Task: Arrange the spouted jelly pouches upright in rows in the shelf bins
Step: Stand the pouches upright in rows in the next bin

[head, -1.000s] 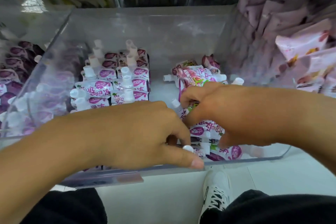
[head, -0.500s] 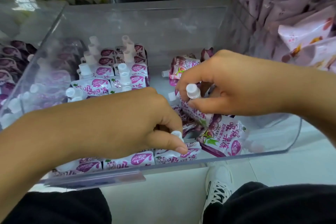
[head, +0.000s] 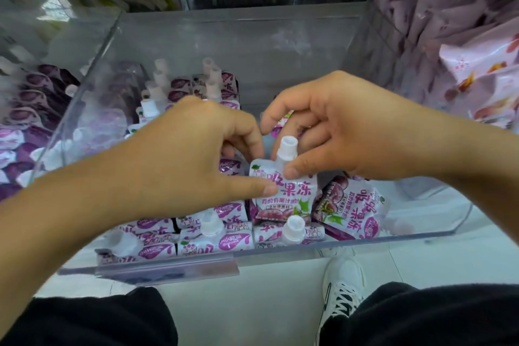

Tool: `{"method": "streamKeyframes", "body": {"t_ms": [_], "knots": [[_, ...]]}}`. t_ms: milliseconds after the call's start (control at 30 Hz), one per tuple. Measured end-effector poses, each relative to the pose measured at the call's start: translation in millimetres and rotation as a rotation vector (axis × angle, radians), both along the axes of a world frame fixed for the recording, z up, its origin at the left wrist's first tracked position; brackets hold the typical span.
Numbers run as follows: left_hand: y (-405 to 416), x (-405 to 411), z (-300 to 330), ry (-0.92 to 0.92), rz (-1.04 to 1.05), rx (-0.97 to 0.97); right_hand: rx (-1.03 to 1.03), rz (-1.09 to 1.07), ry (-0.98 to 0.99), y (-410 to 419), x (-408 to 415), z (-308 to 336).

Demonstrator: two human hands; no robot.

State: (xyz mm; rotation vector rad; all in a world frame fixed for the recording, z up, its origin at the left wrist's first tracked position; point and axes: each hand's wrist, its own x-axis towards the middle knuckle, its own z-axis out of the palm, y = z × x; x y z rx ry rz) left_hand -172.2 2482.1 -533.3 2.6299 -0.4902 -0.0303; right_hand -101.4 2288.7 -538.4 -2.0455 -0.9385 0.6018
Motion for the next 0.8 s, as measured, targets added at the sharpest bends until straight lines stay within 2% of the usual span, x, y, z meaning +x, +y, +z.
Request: {"method": "streamKeyframes", "body": {"t_ms": [67, 167, 200, 300, 333, 400, 600, 800], "knots": [[-2, 1, -8, 0.047, -0.012, -0.045, 0.017, -0.030, 0.074, -1, 4, 0], [-4, 6, -12, -0.010, -0.003, -0.061, -0.098, -0.042, 0.090, -9, 10, 8], [-2, 6, -11, -0.020, 0.011, -0.048, -0.178, -0.030, 0.040, -11, 11, 12], [6, 5, -7, -0.055, 0.046, 0.003, -0.594, 0.136, -0.349, -9, 1, 13], [9, 4, -5, -0.077, 0.073, 0.006, -0.721, 0.190, -0.417, -6, -5, 9], [15, 4, -2, -0.120, 0.126, -0.005, -0.858, 0.222, -0.434, 2, -12, -2], [22, 5, 0, -0.096, 0.180, 0.000, -0.845, 0.161, -0.592, 12, -9, -11], [21, 7, 3, -0.130, 0.145, 0.021, -0.548, 0.078, -0.574, -16, -2, 30]]}}
